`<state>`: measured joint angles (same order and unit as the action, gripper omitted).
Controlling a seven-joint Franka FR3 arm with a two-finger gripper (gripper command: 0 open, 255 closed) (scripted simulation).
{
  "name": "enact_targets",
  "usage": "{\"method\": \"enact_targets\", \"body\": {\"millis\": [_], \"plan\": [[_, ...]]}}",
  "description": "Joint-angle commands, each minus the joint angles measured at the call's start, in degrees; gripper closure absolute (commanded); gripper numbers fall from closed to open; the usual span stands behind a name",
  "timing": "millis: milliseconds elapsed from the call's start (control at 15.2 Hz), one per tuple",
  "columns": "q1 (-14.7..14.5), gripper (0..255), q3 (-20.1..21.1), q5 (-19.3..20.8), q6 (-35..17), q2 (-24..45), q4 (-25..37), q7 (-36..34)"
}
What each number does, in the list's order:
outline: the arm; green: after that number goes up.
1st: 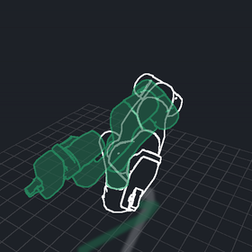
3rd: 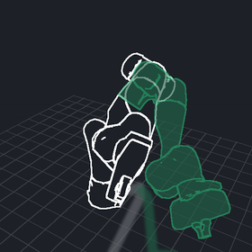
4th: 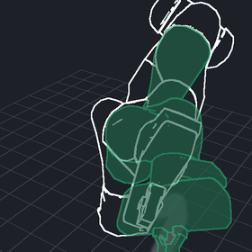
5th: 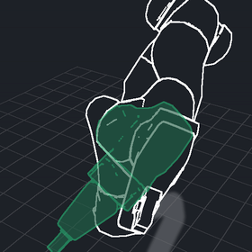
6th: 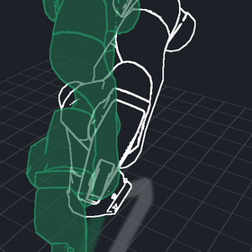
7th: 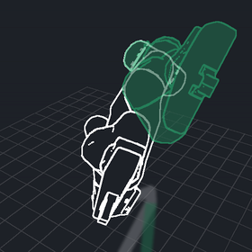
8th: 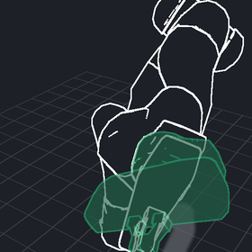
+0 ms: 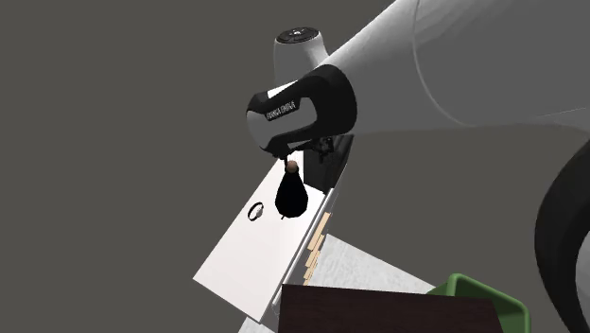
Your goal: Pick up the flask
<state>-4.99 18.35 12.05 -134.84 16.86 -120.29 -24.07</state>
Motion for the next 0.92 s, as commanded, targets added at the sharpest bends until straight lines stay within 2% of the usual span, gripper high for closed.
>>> {"method": "enact_targets", "body": {"millis": [0, 264, 858], "plan": [[-1.60, 0, -0.41, 2.06, -0.55, 4.82, 3.42, -2.10], [-4.20, 0, -1.72, 4.73, -0.83, 13.22, 10.22, -4.09], [-5.22, 0, -3.15, 6.59, -4.69, 17.66, 10.69, -5.46]]}}
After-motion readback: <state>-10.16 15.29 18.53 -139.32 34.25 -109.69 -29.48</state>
